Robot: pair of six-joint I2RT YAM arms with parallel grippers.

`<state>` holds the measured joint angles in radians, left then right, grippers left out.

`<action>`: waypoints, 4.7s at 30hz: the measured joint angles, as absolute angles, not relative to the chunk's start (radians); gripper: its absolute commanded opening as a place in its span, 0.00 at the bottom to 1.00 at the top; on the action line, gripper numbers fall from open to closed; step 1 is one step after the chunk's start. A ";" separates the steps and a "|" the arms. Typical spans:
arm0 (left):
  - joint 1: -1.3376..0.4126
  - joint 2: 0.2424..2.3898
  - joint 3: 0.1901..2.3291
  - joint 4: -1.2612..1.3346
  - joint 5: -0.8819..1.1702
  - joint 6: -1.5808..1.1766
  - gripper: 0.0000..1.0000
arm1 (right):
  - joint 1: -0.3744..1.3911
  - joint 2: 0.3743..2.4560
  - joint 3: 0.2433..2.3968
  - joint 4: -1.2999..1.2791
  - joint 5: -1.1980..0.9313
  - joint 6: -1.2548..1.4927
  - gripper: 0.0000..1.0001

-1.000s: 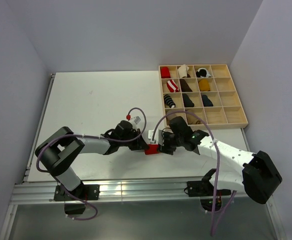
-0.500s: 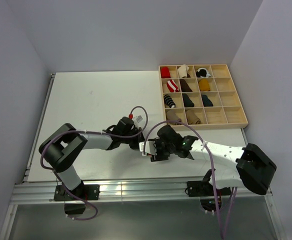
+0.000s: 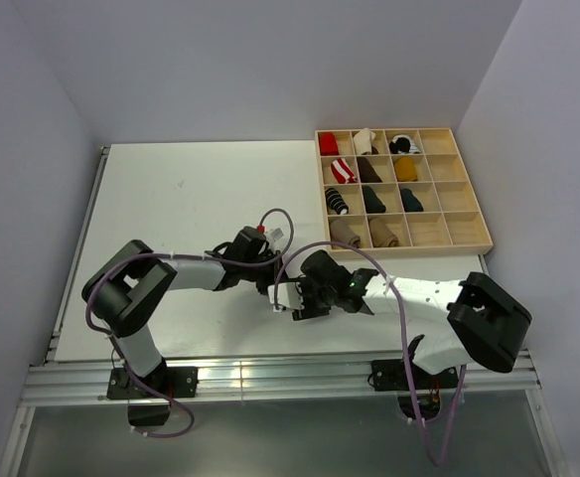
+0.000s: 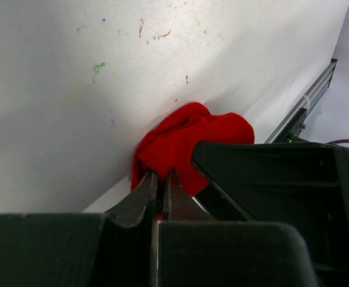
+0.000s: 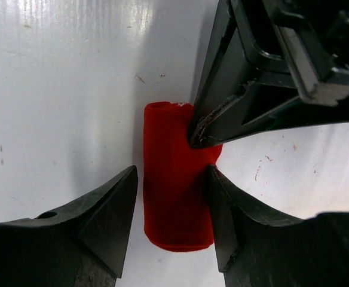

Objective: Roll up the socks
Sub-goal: Pick up the sock at the center of the board, then place the sock in the storage box.

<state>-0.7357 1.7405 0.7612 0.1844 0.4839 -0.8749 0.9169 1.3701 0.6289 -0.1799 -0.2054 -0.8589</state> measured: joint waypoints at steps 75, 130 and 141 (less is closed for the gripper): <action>-0.314 1.319 0.855 -0.181 0.687 -0.806 0.30 | 0.117 1.494 1.212 -0.609 -0.226 -0.565 0.00; -0.314 1.367 0.852 -0.070 0.783 -0.817 0.30 | -0.177 1.854 1.243 -0.545 -0.007 -0.450 0.15; -0.314 1.374 0.852 -0.070 0.789 -0.817 0.30 | -0.190 1.854 1.258 -0.582 -0.054 -0.436 0.42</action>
